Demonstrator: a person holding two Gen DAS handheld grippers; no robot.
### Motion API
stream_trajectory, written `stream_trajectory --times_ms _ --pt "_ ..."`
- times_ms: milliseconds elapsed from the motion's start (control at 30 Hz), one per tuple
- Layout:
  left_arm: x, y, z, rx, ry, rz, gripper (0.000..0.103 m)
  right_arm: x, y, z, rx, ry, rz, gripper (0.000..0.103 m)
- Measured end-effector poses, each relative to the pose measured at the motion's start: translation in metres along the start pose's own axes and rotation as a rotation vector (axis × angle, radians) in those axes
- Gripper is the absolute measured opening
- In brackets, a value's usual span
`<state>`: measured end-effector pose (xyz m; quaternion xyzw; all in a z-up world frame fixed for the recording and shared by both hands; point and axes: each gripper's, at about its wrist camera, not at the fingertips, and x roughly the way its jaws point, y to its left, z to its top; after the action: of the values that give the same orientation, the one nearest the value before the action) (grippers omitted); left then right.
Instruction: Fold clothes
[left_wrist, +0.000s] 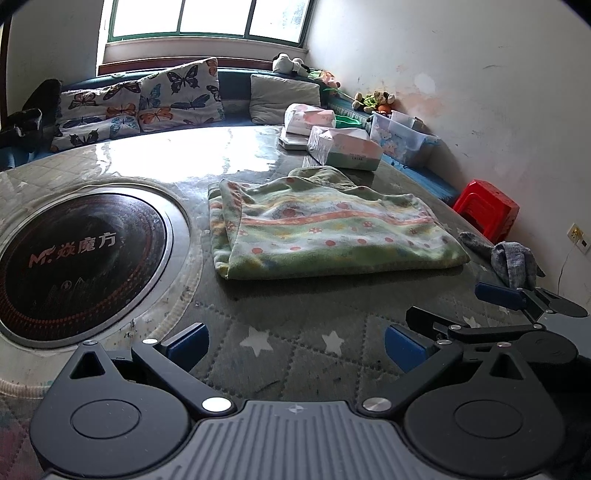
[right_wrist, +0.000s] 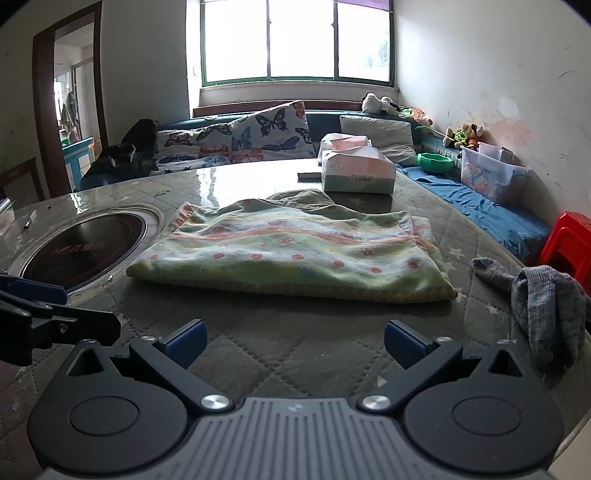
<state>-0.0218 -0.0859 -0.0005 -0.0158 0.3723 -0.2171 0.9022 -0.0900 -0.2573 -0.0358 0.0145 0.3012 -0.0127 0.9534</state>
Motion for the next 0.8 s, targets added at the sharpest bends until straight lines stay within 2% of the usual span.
stream_trajectory --times_ms 700,800 --pt "-0.0049 -0.005 -0.0051 -0.018 -0.044 -0.006 0.103 -0.0054 -0.0018 -0.0033 0.025 -0.005 0.002 0.103" --pt "-0.0017 -0.0048 -0.0055 -0.026 -0.023 0.004 0.103 -0.0052 -0.0017 -0.0031 0.027 -0.007 0.006 0.103"
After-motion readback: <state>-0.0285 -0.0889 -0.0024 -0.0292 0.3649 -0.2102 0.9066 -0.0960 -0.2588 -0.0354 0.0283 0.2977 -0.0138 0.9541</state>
